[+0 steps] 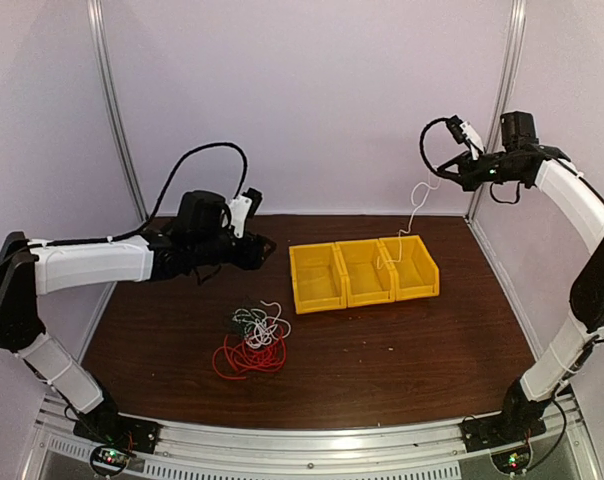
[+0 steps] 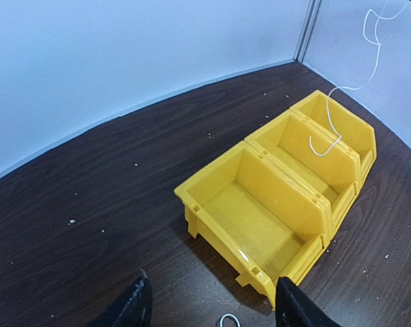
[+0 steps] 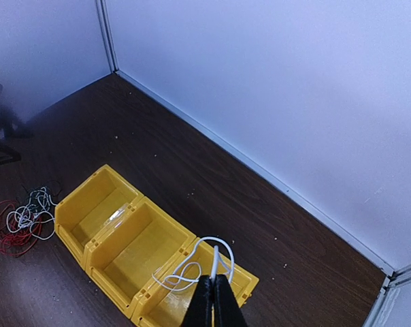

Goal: Untangle the cables
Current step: Place the untangled cable in the bin.

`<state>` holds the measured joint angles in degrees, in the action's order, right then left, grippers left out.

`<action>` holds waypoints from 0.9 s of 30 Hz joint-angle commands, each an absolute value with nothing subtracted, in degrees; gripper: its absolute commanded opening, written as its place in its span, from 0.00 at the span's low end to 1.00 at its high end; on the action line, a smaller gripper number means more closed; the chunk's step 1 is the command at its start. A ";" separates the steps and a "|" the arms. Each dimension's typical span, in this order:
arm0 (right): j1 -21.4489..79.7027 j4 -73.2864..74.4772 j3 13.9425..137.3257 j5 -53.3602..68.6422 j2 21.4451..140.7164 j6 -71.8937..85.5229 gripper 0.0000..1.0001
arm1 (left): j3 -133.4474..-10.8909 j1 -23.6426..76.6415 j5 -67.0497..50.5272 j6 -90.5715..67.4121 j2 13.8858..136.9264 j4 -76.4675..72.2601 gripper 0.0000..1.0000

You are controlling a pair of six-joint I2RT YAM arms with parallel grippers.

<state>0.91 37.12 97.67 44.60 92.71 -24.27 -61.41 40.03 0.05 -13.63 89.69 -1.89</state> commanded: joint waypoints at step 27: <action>0.70 31.68 85.49 40.85 92.16 -24.81 0.00 | -56.96 28.60 9.00 -7.07 89.23 -5.96 0.68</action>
